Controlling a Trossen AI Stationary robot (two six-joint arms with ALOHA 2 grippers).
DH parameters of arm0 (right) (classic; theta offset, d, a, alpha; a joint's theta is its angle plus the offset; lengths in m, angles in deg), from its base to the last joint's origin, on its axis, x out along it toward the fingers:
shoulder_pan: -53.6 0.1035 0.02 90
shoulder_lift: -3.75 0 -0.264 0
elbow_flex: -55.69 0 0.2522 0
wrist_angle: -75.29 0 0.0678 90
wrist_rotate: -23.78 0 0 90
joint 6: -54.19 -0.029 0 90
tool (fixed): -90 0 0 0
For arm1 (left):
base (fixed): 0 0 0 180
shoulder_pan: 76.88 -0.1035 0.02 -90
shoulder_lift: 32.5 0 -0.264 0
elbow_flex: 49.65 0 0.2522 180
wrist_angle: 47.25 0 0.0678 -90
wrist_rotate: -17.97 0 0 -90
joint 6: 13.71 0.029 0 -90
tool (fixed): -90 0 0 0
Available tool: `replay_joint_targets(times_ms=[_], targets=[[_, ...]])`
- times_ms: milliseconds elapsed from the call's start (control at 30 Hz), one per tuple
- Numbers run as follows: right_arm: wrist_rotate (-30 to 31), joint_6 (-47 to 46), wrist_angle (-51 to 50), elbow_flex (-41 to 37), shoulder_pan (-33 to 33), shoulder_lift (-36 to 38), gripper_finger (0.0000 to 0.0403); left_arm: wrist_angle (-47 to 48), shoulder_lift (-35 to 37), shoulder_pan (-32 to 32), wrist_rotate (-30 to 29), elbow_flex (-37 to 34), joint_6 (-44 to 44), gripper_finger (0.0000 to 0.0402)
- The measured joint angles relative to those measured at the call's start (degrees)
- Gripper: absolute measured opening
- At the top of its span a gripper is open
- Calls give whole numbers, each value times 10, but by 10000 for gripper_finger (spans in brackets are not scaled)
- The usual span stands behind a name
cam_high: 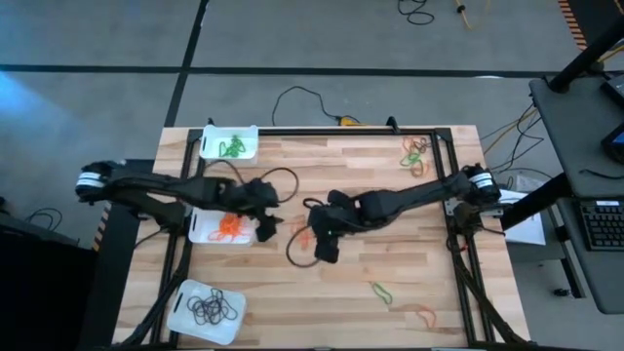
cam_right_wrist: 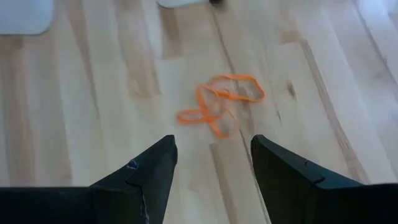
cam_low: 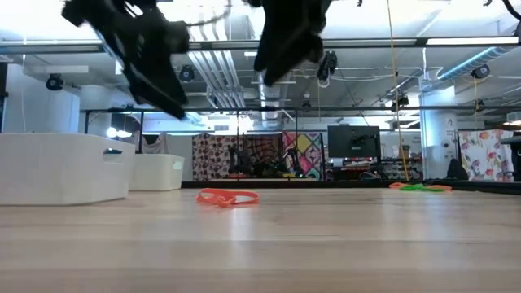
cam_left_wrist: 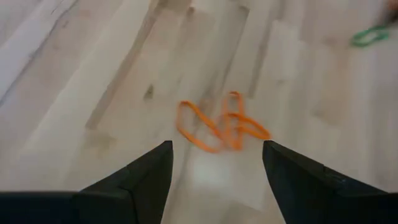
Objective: Sort rubber bands into baskets
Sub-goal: Put the orange rubber band into the middle white bin
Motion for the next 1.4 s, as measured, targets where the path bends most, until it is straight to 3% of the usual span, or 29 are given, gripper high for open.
replay_joint_targets(times_ms=[233, 300, 467, 767, 867, 1133, 1400], targets=[[45, -45, -35, 54, 62, 0, 201, -65, -148, 0, -31, 29, 75, 231], [49, -78, -59, 68, 77, 0, 201, -113, -171, 1, -56, 19, 90, 231], [67, -167, -92, 80, 122, 0, 201, -218, -208, -1, -56, -5, 123, 231], [123, -277, -103, 79, 173, -2, 201, -264, -299, -18, -64, -7, 124, 225], [123, -292, -103, 78, 178, -3, 201, -266, -316, -20, -68, -5, 114, 187], [127, -290, -101, 77, 178, -3, 201, -267, -340, -23, -54, -3, 50, 16], [140, -258, -101, 77, 175, -4, 201, -236, -296, -29, -55, -8, 34, 1]])
